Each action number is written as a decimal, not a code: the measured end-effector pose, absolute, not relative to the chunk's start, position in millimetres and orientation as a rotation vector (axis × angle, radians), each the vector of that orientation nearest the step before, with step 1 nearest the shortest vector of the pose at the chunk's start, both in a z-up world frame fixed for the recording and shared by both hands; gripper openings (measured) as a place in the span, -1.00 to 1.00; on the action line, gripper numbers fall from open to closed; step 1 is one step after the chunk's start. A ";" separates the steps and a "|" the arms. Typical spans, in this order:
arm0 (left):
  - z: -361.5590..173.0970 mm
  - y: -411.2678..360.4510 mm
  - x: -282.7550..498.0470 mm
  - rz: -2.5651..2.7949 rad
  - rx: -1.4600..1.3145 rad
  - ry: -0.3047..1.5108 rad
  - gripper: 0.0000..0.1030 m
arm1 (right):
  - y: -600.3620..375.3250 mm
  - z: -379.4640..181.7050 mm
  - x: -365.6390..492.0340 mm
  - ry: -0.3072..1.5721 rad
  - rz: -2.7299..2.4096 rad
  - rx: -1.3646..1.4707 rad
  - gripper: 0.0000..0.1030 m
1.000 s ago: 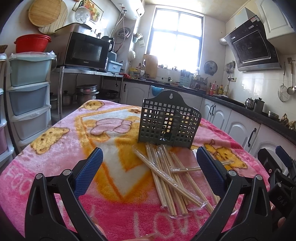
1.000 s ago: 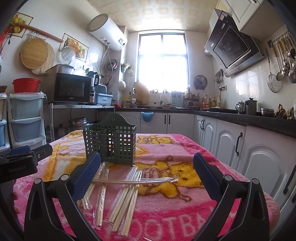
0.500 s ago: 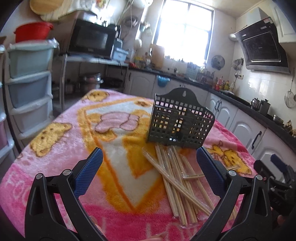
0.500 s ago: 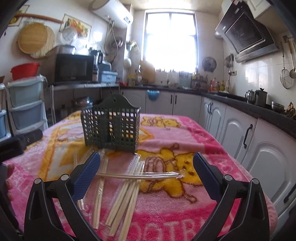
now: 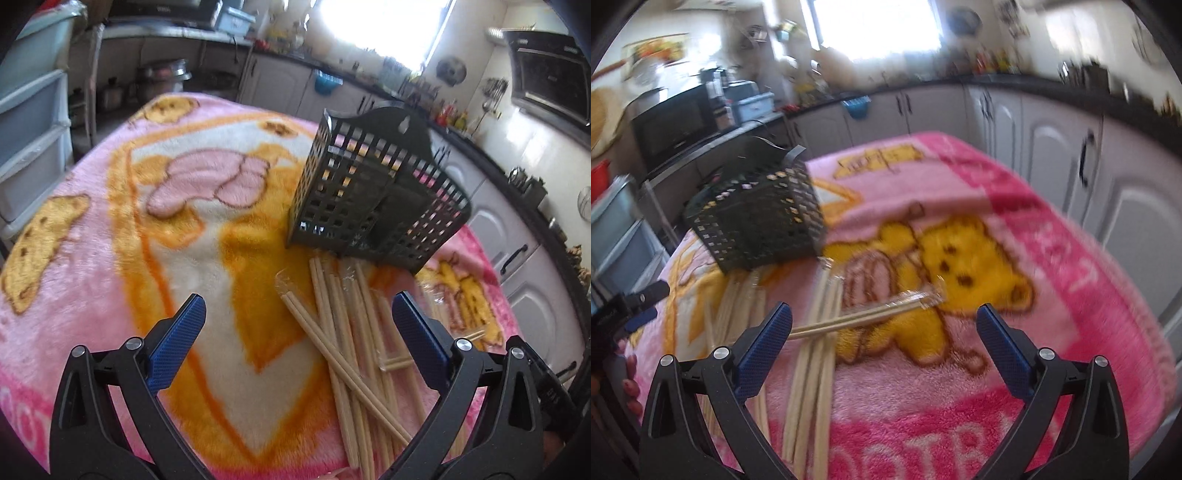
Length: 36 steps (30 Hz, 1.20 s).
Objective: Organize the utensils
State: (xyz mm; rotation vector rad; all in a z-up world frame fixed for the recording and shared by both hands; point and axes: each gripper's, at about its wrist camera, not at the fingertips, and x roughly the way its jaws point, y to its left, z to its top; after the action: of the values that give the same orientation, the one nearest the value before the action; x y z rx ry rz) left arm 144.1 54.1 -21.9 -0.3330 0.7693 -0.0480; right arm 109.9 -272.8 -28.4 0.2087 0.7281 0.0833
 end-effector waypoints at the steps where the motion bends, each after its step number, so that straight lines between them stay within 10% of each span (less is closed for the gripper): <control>1: -25.9 55.3 149.5 -0.047 -0.346 0.790 0.82 | -275.0 -30.9 113.7 0.747 0.081 0.223 0.82; 12: -60.5 70.2 190.2 -0.115 -0.508 0.907 0.58 | -294.6 -59.4 157.4 0.915 0.069 0.423 0.18; 20: -63.2 77.4 196.4 -0.093 -0.538 0.909 -0.36 | -309.1 -61.3 165.4 0.905 0.094 0.534 -0.78; 25: -67.0 78.4 198.6 -0.095 -0.526 0.927 -0.80 | -314.6 -44.1 160.8 0.851 0.148 0.536 -0.88; 36: -22.0 74.4 177.9 -0.169 -0.486 0.816 -0.94 | -292.8 32.0 159.4 0.681 0.345 0.350 -0.90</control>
State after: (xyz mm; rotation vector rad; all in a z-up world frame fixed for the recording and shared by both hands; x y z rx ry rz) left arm 177.9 74.4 -22.0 -0.4864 0.8162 -0.1690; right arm 159.4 -292.8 32.0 0.3503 0.6806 0.3448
